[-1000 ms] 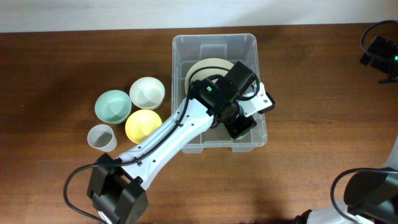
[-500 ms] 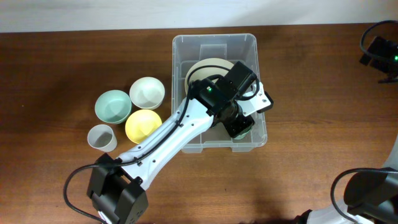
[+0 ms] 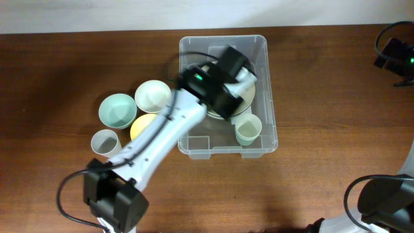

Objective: Pack container
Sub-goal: 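Move the left gripper back to the small grey cup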

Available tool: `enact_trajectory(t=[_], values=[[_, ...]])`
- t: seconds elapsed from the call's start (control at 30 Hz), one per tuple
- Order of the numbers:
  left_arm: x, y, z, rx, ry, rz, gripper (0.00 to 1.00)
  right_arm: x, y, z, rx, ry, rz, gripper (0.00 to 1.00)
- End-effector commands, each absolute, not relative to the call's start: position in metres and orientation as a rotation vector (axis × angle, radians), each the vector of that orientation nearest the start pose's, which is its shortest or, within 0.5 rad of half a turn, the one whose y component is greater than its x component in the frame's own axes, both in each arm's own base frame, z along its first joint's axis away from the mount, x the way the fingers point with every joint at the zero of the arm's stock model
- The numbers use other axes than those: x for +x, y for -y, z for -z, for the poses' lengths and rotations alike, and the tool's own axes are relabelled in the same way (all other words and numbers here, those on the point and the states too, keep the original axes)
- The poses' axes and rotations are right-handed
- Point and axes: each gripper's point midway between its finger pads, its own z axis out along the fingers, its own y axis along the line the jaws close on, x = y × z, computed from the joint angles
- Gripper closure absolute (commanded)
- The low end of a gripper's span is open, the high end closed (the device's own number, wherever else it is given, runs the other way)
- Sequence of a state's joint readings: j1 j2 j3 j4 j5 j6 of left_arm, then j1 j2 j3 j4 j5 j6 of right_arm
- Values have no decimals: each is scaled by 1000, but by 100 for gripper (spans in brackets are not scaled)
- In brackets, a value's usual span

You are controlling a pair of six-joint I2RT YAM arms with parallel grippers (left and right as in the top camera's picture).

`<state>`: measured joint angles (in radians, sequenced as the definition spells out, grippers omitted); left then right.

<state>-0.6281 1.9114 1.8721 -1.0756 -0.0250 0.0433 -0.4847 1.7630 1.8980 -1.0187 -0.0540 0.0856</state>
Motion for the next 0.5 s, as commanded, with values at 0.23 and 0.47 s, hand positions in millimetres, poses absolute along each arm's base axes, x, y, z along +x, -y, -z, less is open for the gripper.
enact_trajectory(t=[0.23,0.47], values=[[419,59,-220,-405,-2672,-91,49,413,206,-277,665,-2359,108,1],[370,-33,-208,-1218,-2575,-283,49,413,206,-277,665,-2359,108,1]])
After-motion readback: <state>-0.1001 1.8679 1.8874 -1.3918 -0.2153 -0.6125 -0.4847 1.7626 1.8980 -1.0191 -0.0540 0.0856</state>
